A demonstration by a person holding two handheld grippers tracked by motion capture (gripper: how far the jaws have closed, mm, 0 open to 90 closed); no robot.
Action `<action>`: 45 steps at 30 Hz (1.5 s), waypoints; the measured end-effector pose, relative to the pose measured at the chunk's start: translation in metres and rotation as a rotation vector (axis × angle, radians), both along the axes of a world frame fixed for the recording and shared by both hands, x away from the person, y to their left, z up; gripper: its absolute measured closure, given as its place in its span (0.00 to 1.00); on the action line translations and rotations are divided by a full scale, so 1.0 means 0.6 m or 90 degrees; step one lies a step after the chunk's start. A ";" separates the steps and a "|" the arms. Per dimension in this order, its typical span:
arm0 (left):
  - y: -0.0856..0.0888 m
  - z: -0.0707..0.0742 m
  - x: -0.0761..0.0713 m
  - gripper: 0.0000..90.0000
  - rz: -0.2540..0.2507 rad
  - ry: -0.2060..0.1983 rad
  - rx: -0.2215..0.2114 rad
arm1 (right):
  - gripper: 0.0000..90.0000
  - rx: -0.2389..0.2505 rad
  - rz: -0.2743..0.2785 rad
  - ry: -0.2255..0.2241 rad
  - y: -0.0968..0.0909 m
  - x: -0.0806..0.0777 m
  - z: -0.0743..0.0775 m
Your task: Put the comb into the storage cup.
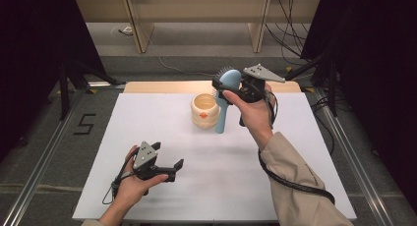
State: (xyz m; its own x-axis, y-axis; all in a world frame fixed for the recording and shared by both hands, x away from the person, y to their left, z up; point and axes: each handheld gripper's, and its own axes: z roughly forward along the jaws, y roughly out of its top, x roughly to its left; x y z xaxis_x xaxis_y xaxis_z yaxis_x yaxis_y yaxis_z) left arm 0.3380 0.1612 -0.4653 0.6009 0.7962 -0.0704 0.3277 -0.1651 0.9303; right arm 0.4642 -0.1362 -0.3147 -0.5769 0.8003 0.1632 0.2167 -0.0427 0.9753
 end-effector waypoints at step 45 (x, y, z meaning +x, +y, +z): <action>0.000 -0.002 0.003 0.00 0.005 -0.001 0.003 | 0.23 0.000 -0.035 -0.033 -0.006 0.022 0.016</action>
State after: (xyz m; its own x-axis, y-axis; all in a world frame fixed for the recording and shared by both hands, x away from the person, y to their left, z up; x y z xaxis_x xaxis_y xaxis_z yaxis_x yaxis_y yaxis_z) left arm 0.3401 0.1612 -0.4667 0.5941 0.8017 -0.0662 0.3281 -0.1664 0.9299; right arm 0.4773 -0.1396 -0.3049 -0.5398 0.8311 0.1334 0.1625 -0.0526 0.9853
